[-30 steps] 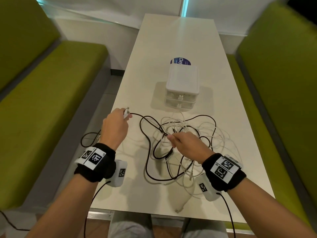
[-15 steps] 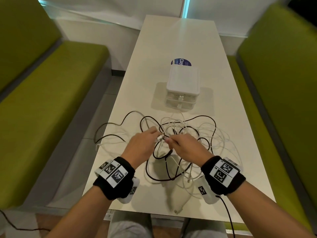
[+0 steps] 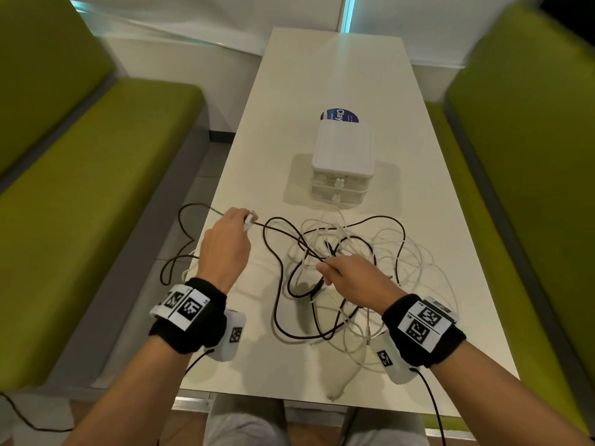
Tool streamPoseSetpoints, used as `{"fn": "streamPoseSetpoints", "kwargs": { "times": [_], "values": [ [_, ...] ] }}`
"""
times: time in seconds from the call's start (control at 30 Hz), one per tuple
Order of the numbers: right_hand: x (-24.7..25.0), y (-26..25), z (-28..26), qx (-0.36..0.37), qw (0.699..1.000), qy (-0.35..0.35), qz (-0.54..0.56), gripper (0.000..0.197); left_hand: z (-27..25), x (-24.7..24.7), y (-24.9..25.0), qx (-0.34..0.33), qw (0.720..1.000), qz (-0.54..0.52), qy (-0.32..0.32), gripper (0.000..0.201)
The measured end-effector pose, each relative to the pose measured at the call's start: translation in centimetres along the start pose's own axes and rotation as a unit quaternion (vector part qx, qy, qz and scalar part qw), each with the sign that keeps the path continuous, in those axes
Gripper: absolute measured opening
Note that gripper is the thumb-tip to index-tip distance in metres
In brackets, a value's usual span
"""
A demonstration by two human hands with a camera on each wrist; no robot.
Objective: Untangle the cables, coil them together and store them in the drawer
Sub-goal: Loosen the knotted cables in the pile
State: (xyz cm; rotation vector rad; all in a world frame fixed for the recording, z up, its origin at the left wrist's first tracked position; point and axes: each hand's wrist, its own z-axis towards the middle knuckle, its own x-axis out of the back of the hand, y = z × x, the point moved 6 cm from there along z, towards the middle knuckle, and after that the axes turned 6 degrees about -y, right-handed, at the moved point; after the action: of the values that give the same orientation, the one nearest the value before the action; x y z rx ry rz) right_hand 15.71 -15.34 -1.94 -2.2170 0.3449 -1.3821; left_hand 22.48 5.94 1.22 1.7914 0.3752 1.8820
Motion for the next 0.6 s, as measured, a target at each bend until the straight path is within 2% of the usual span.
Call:
{"fn": "streamPoseSetpoints", "kwargs": {
  "times": [0.07, 0.13, 0.2, 0.27, 0.37, 0.47, 0.6],
  "values": [
    [0.0, -0.2, 0.1, 0.003, 1.0, 0.0, -0.005, 0.046, -1.1, -0.9, 1.9, -0.052, 0.998, -0.024, -0.025, 0.049],
    [0.1, -0.5, 0.4, 0.01, 1.0, 0.005, -0.005, 0.046, -2.3, -2.7, 4.4, -0.121, 0.988, -0.011, -0.097, 0.064],
    [0.2, -0.8, 0.5, 0.01, 1.0, 0.003, -0.002, 0.044, -3.1, -4.8, 5.7, -0.166, 0.972, 0.03, -0.166, 0.064],
    [0.1, -0.9, 0.3, 0.01, 1.0, -0.002, -0.007, 0.041, -3.1, -6.2, 5.3, -0.164, 0.963, 0.064, -0.202, 0.053],
    [0.0, -0.8, 0.0, 0.024, 1.0, -0.002, -0.011, 0.039, -3.0, -6.9, 4.6, -0.163, 0.956, 0.106, -0.22, 0.036],
    [-0.1, -1.0, 0.1, 0.035, 0.999, 0.003, 0.005, 0.037, -3.0, -6.4, 5.0, -0.173, 0.954, 0.119, -0.214, 0.027],
    [0.0, -1.4, 0.8, 0.043, 0.999, 0.02, 0.01, 0.031, -1.6, -4.2, 4.1, -0.108, 0.977, 0.083, -0.164, 0.018]
  ]
}}
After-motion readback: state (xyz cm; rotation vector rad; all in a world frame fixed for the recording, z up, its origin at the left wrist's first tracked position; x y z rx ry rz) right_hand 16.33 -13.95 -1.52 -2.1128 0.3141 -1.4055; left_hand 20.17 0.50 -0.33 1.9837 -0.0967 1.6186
